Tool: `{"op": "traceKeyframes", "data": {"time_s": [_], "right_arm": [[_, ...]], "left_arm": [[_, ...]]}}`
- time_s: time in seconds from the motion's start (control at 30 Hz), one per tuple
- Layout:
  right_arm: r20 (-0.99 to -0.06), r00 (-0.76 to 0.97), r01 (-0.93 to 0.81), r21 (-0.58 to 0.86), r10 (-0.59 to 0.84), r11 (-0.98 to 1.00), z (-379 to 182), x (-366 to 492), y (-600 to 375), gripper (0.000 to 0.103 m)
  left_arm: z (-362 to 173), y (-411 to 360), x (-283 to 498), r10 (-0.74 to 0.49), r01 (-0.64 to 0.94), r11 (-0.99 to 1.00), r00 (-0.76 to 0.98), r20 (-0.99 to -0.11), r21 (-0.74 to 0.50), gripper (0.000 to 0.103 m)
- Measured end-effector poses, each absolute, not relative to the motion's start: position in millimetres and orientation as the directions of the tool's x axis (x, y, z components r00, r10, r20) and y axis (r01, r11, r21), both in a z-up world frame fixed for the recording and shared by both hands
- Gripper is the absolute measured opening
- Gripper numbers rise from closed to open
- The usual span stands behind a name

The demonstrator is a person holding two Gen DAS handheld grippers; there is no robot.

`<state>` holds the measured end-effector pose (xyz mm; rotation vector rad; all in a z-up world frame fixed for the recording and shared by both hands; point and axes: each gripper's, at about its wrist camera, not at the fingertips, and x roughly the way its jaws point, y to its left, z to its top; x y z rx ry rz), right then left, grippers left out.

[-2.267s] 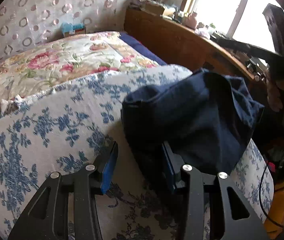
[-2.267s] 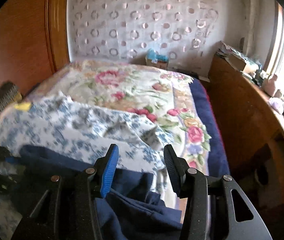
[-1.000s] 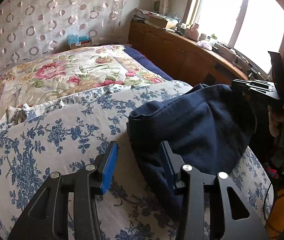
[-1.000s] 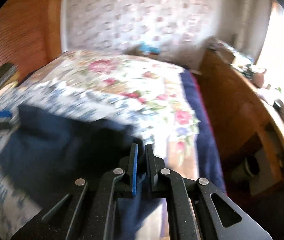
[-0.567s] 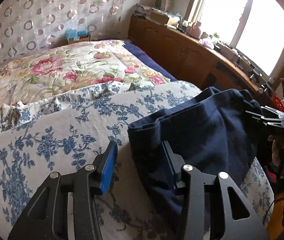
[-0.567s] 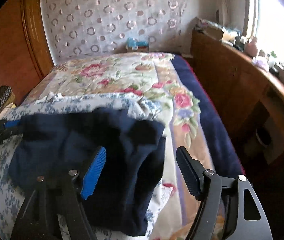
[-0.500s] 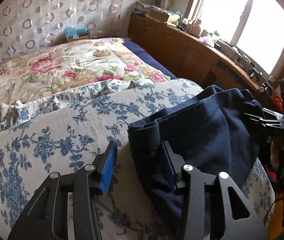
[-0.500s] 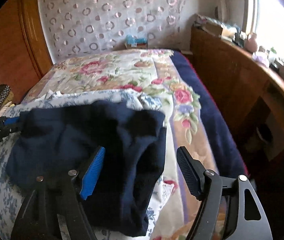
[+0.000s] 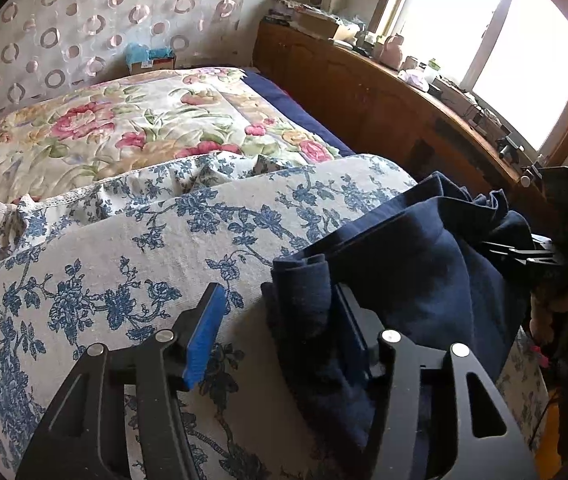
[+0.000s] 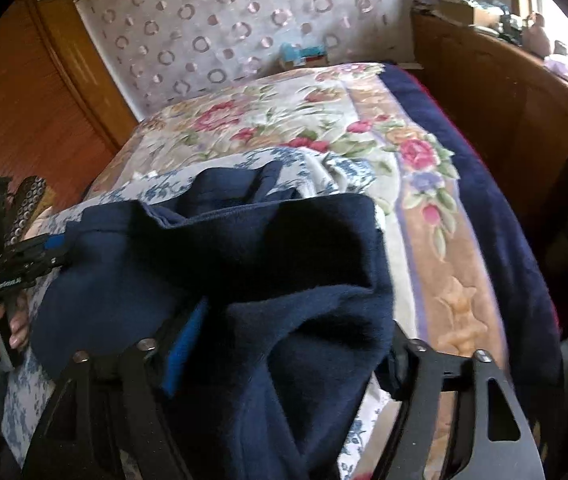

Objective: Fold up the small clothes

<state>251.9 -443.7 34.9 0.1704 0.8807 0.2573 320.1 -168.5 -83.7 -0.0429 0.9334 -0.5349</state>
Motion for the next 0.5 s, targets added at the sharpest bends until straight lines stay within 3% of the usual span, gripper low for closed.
{"op": "traceKeyframes", "data": {"time_s": [0.1, 0.23, 0.27, 0.3, 0.5], "right_arm": [[-0.729, 0.607, -0.173, 0.266, 0.315, 0.948, 33, 249, -446, 0.052], [-0.712, 0.629, -0.198, 0.241, 0.312, 0.95, 35, 237, -444, 0.027], [-0.709, 0.637, -0.2, 0.227, 0.302, 0.953, 37, 234, -444, 0.025], [-0.707, 0.644, -0.205, 0.207, 0.291, 0.957, 38, 231, -442, 0.023], [-0.643, 0.718, -0.226, 0.149, 0.268, 0.963, 58, 208, -438, 0.02]], "left_arm": [[-85, -168, 321, -0.489, 0.429, 0.853, 0.46, -0.741, -0.297, 0.055], [-85, -167, 324, -0.561, 0.456, 0.81, 0.412, -0.718, -0.37, 0.029], [-84, -168, 322, -0.565, 0.464, 0.805, 0.41, -0.715, -0.37, 0.02], [-82, -169, 320, -0.563, 0.469, 0.805, 0.415, -0.714, -0.362, 0.019], [-46, -163, 293, -0.58, 0.493, 0.801, 0.499, -0.644, -0.339, 0.016]]}}
